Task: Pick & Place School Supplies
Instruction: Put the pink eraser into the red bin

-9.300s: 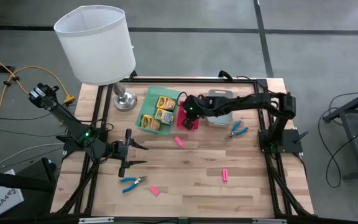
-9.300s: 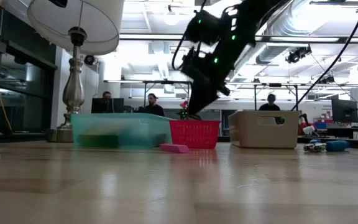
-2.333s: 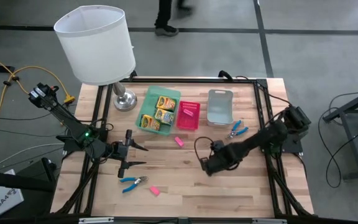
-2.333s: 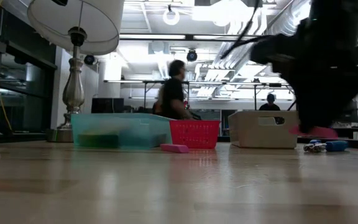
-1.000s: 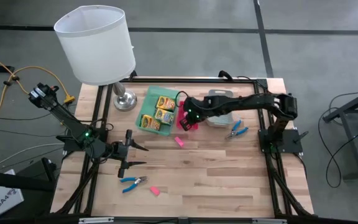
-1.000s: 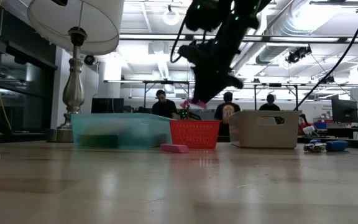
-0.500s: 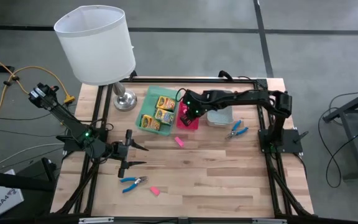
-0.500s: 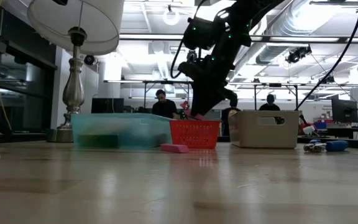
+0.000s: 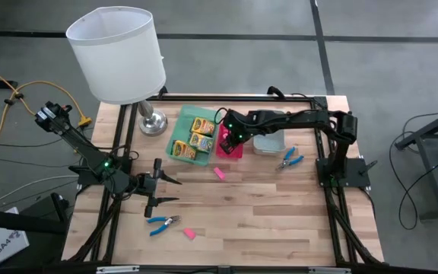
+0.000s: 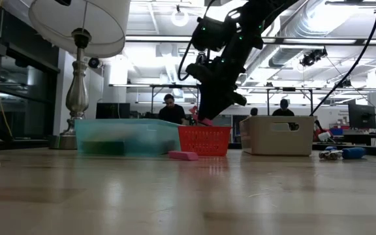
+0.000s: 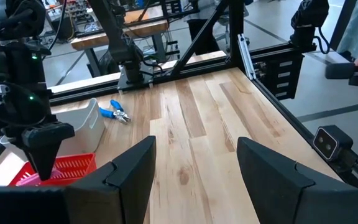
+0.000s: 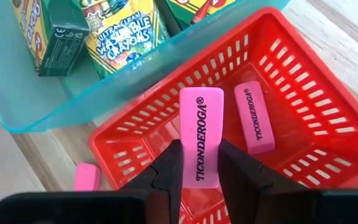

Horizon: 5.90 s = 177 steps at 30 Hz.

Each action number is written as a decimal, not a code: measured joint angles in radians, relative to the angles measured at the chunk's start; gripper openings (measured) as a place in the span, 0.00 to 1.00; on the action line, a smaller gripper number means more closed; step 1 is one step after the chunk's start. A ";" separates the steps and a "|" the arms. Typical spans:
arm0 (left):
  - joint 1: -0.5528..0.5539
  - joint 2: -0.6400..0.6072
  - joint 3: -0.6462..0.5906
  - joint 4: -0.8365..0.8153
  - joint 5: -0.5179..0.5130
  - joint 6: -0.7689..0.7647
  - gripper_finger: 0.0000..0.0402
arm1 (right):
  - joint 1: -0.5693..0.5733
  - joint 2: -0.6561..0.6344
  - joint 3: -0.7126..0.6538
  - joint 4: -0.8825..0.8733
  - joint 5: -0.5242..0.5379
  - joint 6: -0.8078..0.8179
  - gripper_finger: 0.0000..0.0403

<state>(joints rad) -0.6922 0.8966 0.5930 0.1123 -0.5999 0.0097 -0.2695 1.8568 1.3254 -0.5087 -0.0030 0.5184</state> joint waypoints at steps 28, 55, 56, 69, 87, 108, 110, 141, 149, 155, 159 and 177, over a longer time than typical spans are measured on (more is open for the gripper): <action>0.000 0.000 0.000 0.000 0.000 0.001 0.54 | -0.021 0.083 0.000 0.019 0.004 -0.053 0.27; 0.000 0.000 0.000 0.000 0.001 0.001 0.54 | -0.021 0.083 0.024 0.070 -0.036 -0.052 0.31; 0.000 0.000 0.000 0.000 0.001 0.001 0.54 | -0.021 0.083 0.035 0.071 -0.045 -0.052 0.30; 0.000 0.000 0.000 0.000 0.001 0.000 0.54 | 0.042 0.082 0.221 -0.096 -0.066 -0.149 0.25; 0.000 0.000 0.000 0.000 0.002 -0.018 0.54 | 0.333 0.082 0.229 -0.147 0.117 -0.125 0.21; -0.001 0.000 0.000 -0.008 0.012 -0.025 0.54 | 0.424 0.167 0.140 -0.031 0.319 0.106 0.21; -0.002 0.000 0.000 -0.010 0.019 -0.026 0.54 | 0.425 0.164 0.115 -0.017 0.339 0.120 0.21; -0.006 0.001 0.000 -0.017 0.027 -0.026 0.54 | 0.474 0.192 0.088 0.067 0.483 0.165 0.39; -0.009 0.001 0.000 -0.016 0.027 -0.031 0.54 | 0.481 0.240 0.085 0.085 0.501 0.167 0.40; -0.011 0.001 0.000 -0.019 0.028 -0.034 0.54 | 0.473 0.247 0.080 0.100 0.501 0.181 0.40; -0.011 0.001 0.000 -0.019 0.028 -0.034 0.54 | 0.457 0.247 0.046 0.094 0.484 0.238 0.40; -0.011 0.001 0.000 -0.021 0.028 -0.037 0.54 | 0.437 0.242 -0.022 0.226 0.401 0.264 0.37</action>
<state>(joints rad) -0.7033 0.8978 0.5926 0.0910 -0.5720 -0.0269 0.1673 2.0987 1.3037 -0.2823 0.3980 0.7822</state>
